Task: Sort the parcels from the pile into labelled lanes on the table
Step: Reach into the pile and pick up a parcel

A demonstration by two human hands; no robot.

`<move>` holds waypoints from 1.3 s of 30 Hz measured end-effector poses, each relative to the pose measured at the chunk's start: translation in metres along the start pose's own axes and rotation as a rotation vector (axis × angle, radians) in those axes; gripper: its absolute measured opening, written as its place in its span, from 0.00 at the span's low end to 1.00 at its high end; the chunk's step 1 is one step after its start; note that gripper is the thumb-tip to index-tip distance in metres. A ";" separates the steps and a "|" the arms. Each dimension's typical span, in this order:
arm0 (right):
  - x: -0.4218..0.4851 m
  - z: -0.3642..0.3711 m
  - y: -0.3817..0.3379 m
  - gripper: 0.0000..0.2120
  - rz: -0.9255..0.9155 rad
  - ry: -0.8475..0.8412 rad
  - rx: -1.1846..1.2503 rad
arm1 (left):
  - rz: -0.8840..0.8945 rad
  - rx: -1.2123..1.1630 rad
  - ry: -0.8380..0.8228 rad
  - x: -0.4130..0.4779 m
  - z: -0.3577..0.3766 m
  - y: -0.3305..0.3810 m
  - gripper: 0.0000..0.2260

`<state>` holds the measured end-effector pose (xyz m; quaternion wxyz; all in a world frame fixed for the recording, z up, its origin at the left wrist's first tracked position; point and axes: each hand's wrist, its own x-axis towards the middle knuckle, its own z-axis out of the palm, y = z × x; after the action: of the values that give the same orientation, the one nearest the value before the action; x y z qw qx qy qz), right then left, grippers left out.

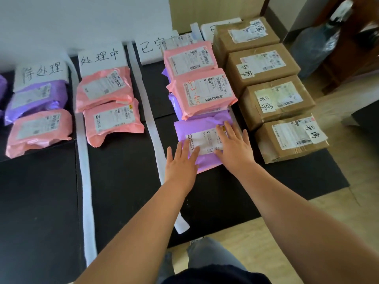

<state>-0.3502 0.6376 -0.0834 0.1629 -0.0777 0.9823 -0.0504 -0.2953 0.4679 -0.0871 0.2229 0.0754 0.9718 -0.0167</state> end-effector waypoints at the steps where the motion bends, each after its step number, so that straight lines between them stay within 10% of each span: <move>1: 0.002 0.001 0.000 0.38 0.003 -0.026 -0.008 | 0.002 -0.015 -0.015 0.001 0.000 -0.003 0.28; 23: -0.026 -0.009 -0.034 0.30 0.082 0.069 0.058 | -0.074 -0.143 0.083 -0.042 -0.018 -0.034 0.27; 39: -0.103 -0.023 -0.220 0.27 -0.094 0.124 0.077 | -0.292 -0.219 0.154 -0.186 0.014 -0.165 0.28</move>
<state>-0.2319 0.4400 -0.0020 0.1022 -0.1141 0.9831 -0.1005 -0.1489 0.2782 -0.0189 0.1498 -0.0903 0.9826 0.0630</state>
